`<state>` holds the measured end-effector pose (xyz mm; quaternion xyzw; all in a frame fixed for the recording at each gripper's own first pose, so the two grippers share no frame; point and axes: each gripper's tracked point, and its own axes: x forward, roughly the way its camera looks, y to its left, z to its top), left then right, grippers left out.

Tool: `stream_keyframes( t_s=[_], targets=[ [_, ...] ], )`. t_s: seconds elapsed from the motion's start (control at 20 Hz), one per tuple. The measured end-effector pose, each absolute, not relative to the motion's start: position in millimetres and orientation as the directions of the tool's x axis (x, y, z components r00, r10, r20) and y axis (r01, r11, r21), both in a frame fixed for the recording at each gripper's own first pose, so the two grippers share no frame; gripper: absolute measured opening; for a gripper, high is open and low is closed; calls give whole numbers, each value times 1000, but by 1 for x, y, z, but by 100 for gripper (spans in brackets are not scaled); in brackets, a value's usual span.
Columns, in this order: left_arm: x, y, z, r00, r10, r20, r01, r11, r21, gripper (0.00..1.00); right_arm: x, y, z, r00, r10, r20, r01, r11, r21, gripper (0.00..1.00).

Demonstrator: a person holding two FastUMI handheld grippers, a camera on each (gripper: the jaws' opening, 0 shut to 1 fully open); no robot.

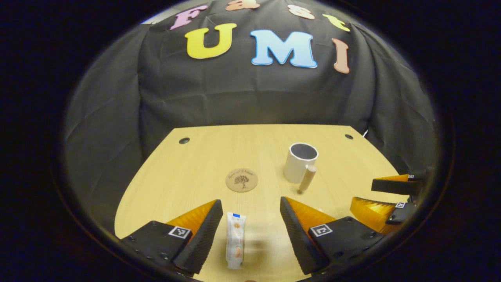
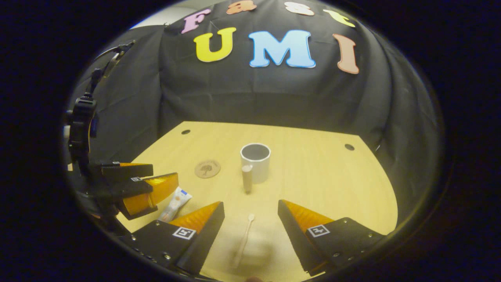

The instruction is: Put the toothbrush and toothpaste on the desktop into the cup, then pick up the cup and place it on the coaster on the desktop.

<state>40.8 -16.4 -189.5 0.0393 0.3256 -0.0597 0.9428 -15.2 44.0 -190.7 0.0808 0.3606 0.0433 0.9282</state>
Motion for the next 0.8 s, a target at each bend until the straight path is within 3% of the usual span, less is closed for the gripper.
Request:
stream_keyframes(
  t_s=[0.3,0.8],
  targets=[
    [25,3,-239,630,-58,-774,154,987,51,95,-35,58,-226,556,173,-813,11,976,215,90],
    [6,22,-303,368,-14,-930,192,979,61,96,-48,61,-243,331,187,-925,81,971,225,91]
  ],
)
